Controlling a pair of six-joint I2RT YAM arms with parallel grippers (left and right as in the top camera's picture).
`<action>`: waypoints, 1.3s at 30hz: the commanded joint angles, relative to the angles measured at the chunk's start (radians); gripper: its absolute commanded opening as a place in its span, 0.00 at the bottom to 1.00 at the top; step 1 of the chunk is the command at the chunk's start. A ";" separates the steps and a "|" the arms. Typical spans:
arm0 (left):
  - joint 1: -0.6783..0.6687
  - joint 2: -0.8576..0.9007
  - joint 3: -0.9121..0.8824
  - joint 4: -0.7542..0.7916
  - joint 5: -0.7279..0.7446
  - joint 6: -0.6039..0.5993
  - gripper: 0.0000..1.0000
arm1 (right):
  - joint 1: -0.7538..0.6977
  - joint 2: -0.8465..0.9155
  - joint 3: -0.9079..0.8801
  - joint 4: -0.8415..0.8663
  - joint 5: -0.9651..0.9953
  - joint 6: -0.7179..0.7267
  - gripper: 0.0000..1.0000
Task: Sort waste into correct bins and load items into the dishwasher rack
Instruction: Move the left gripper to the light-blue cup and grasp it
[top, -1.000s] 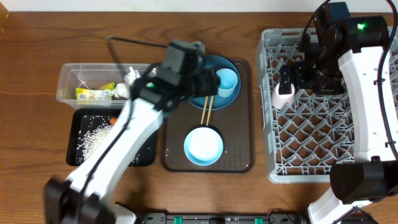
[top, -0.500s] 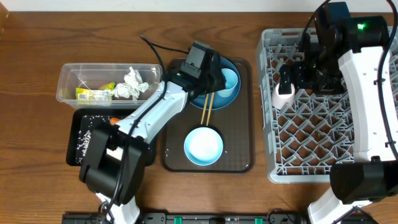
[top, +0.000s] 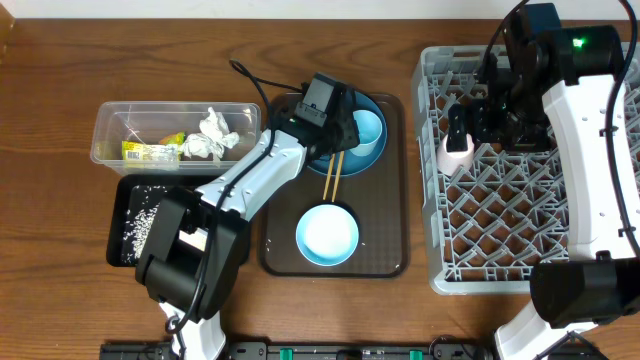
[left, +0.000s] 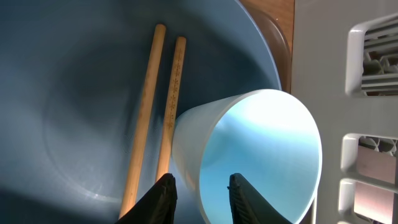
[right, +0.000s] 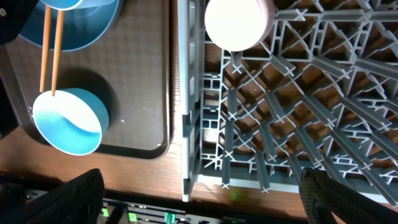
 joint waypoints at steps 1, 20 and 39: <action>-0.004 0.022 -0.008 -0.007 -0.021 0.002 0.31 | 0.016 -0.003 0.006 0.003 -0.004 0.012 0.99; -0.007 0.024 -0.008 -0.022 -0.059 0.010 0.19 | 0.016 -0.003 0.006 0.006 -0.004 0.011 0.99; -0.025 0.024 -0.008 -0.040 -0.101 0.010 0.19 | 0.016 -0.003 0.005 0.006 -0.004 0.011 0.99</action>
